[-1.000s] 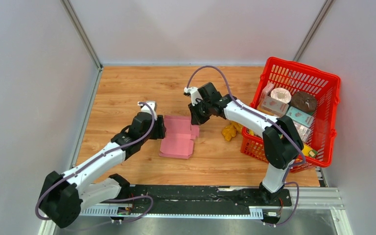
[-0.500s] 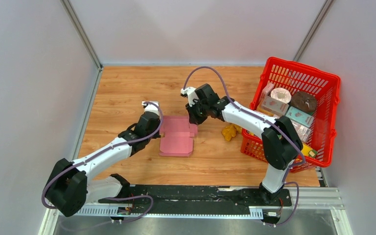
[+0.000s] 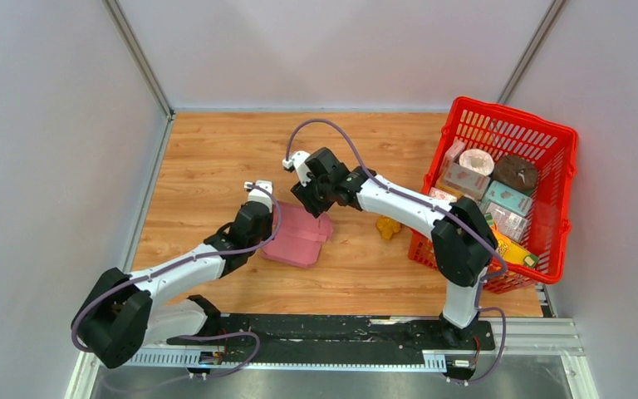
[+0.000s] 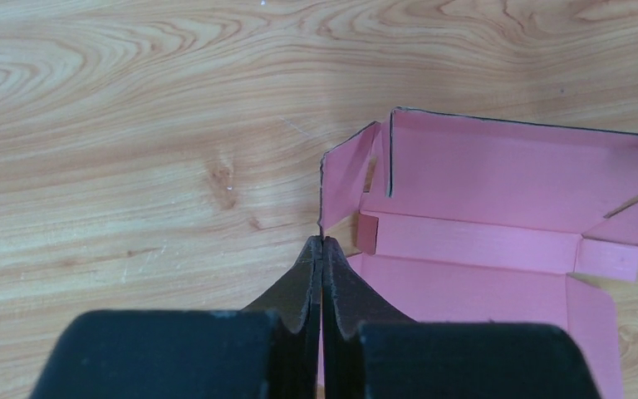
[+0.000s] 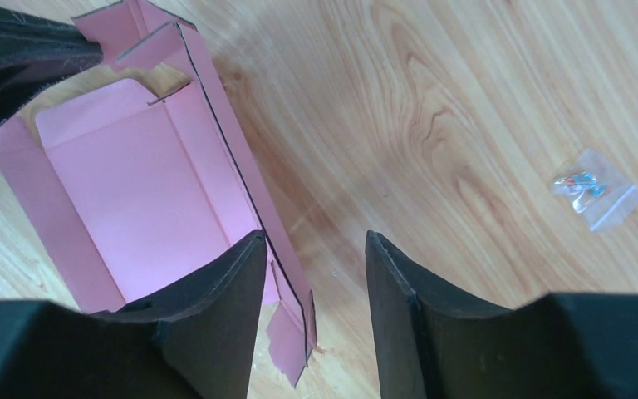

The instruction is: Fold the paper box

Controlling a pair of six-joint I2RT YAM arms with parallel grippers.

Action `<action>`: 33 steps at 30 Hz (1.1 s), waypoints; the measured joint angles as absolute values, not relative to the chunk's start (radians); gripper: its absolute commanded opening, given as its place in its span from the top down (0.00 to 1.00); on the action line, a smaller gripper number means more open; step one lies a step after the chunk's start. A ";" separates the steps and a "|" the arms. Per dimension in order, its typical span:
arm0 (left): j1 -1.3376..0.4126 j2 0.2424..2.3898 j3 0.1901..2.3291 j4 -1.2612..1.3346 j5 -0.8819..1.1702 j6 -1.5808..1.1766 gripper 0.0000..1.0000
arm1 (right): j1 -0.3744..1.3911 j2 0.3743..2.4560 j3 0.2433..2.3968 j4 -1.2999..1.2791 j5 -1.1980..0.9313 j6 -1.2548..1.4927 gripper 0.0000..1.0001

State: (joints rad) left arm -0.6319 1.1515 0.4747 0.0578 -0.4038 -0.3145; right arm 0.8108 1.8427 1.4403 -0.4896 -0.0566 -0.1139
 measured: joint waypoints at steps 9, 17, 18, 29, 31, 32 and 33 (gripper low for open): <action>-0.633 1.098 0.421 0.116 -0.402 -0.303 1.00 | 0.873 1.916 1.572 -0.543 0.044 -0.230 0.65; -0.632 1.058 0.376 0.125 -0.408 -0.320 1.00 | 0.959 1.946 1.542 -0.474 0.194 -0.268 0.97; -0.632 1.053 0.369 0.125 -0.407 -0.328 0.99 | 0.965 1.944 1.527 -0.450 0.213 -0.268 0.99; -0.639 0.897 0.241 0.211 -0.369 -0.400 0.98 | 1.014 1.884 1.348 -0.254 0.309 -0.312 0.85; -0.639 0.881 0.241 0.221 -0.377 -0.403 0.99 | 1.015 1.879 1.335 -0.253 0.300 -0.318 0.74; -0.639 0.878 0.241 0.223 -0.382 -0.402 0.99 | 1.012 1.877 1.329 -0.252 0.295 -0.321 0.72; -0.639 0.877 0.241 0.223 -0.387 -0.402 0.99 | 1.008 1.874 1.323 -0.251 0.290 -0.320 0.71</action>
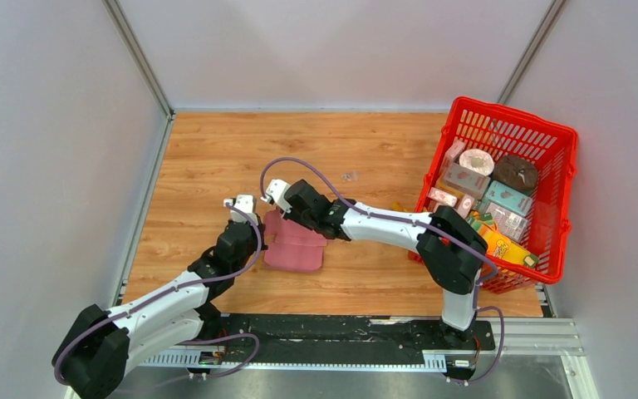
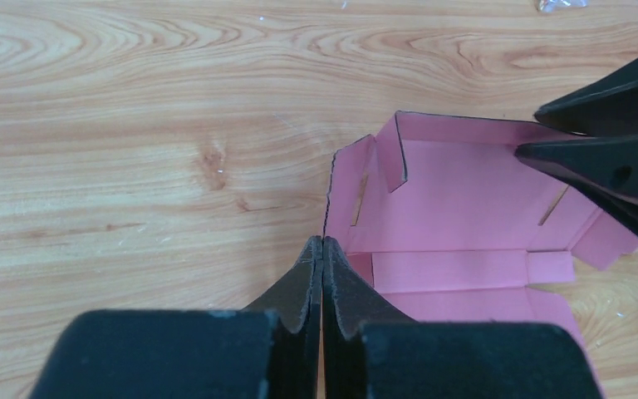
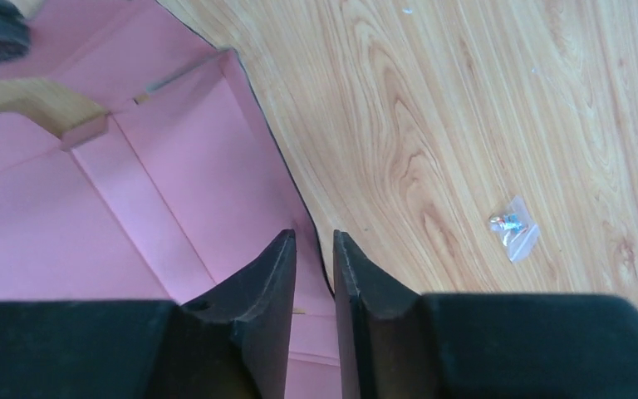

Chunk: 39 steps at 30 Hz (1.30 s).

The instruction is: Fold the paper box

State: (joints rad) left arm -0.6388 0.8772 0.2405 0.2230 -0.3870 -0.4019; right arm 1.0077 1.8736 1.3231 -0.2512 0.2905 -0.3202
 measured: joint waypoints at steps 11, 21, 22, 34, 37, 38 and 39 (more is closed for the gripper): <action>-0.639 0.870 0.241 0.222 -0.406 -0.398 0.99 | 0.950 1.798 1.238 -0.249 0.268 -0.336 0.81; -0.636 0.865 0.241 0.221 -0.381 -0.409 0.64 | 0.955 1.768 1.170 -0.195 0.275 -0.358 1.00; -0.631 0.860 0.239 0.223 -0.362 -0.418 0.63 | 0.955 1.763 1.153 -0.176 0.276 -0.365 1.00; -0.559 0.559 0.191 0.047 -0.297 -0.519 0.59 | 0.986 1.688 0.947 0.053 0.313 -0.532 1.00; -0.519 0.561 0.202 0.015 -0.295 -0.522 0.58 | 0.986 1.680 0.947 0.080 0.323 -0.568 1.00; -0.501 0.587 0.212 0.017 -0.286 -0.523 0.59 | 0.986 1.679 0.947 0.085 0.326 -0.576 1.00; -0.488 0.611 0.220 0.019 -0.273 -0.523 0.59 | 0.986 1.679 0.948 0.093 0.334 -0.591 1.00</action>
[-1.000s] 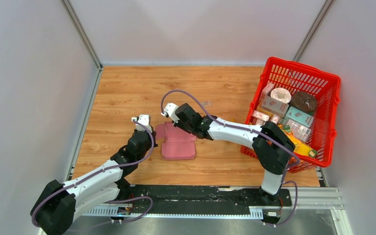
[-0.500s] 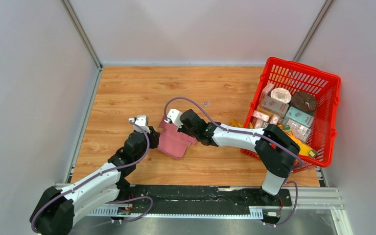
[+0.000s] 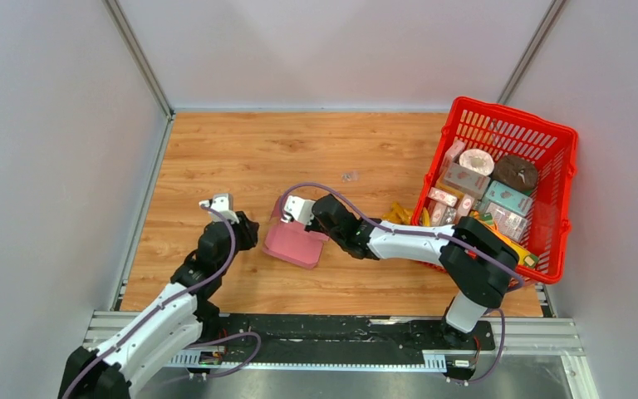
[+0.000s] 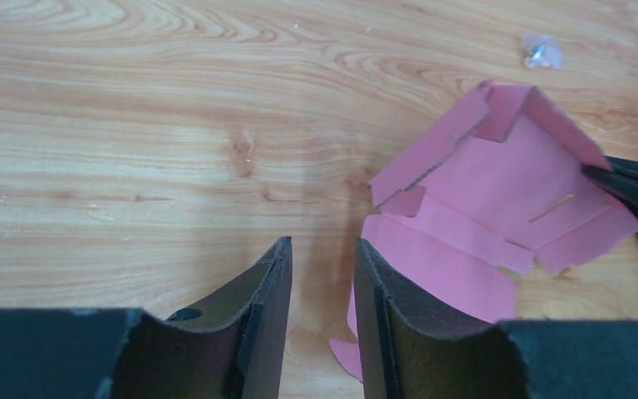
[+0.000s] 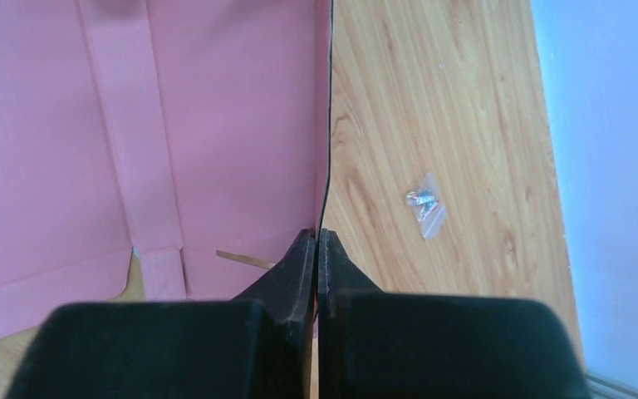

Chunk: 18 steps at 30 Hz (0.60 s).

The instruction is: Fold the paper box

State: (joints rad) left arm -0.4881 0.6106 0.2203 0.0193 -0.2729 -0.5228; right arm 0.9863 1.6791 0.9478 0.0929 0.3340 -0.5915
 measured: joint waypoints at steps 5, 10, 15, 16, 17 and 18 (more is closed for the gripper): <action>-0.392 0.822 0.252 0.137 -0.138 -0.520 0.57 | 0.994 1.679 0.947 0.111 0.378 -0.656 1.00; -0.369 0.928 0.251 0.286 -0.001 -0.490 0.62 | 1.013 1.679 0.947 0.135 0.438 -0.723 1.00; -0.369 0.939 0.251 0.373 0.048 -0.454 0.67 | 1.024 1.679 0.947 0.150 0.481 -0.793 1.00; -0.369 0.936 0.251 0.379 0.046 -0.447 0.67 | 1.025 1.679 0.947 0.152 0.487 -0.806 1.00; -0.369 0.933 0.251 0.382 0.039 -0.440 0.67 | 1.025 1.679 0.948 0.153 0.490 -0.815 1.00; -0.369 0.929 0.251 0.386 0.027 -0.435 0.67 | 1.025 1.679 0.948 0.154 0.493 -0.822 1.00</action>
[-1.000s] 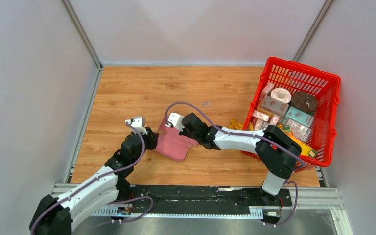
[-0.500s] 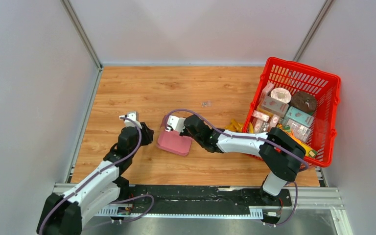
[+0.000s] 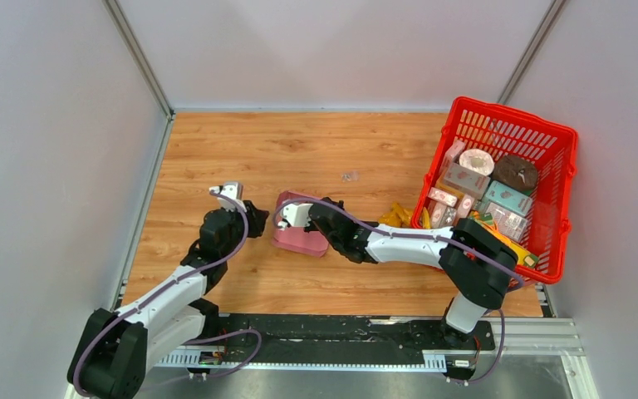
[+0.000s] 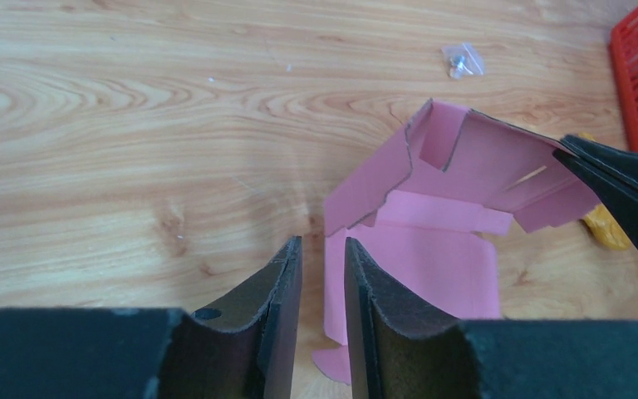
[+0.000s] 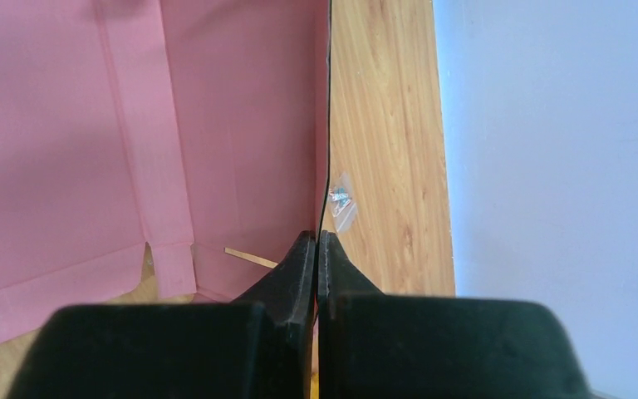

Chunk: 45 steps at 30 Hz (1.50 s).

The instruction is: Fold the paper box

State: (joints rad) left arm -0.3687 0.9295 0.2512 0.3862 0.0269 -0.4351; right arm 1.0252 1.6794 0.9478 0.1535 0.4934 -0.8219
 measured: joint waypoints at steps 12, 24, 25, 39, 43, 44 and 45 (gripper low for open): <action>-0.367 1.162 0.273 0.566 0.111 -0.330 0.67 | 1.043 1.698 0.968 0.147 0.519 -0.867 0.99; -0.366 1.261 0.282 0.702 0.238 -0.334 0.72 | 1.079 1.746 0.978 0.154 0.568 -0.903 0.95; -0.366 1.261 0.282 0.704 0.239 -0.335 0.72 | 1.081 1.752 0.981 0.156 0.574 -0.908 0.94; -0.365 1.196 0.263 0.669 0.220 -0.377 0.73 | 1.137 1.798 0.951 0.268 0.685 -0.974 0.79; -0.365 1.195 0.254 0.664 0.214 -0.392 0.76 | 1.159 1.815 0.945 0.305 0.713 -1.005 0.89; -0.365 1.196 0.252 0.664 0.211 -0.394 0.77 | 1.164 1.822 0.945 0.312 0.719 -1.015 0.92; -0.365 1.197 0.249 0.665 0.206 -0.395 0.78 | 1.167 1.829 0.945 0.317 0.726 -1.026 0.93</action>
State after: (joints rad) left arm -0.3653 1.1973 0.2493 0.6655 0.2062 -0.3954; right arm 1.1671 1.8290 0.9451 0.3172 0.7261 -1.0256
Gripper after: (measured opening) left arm 0.246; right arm 0.139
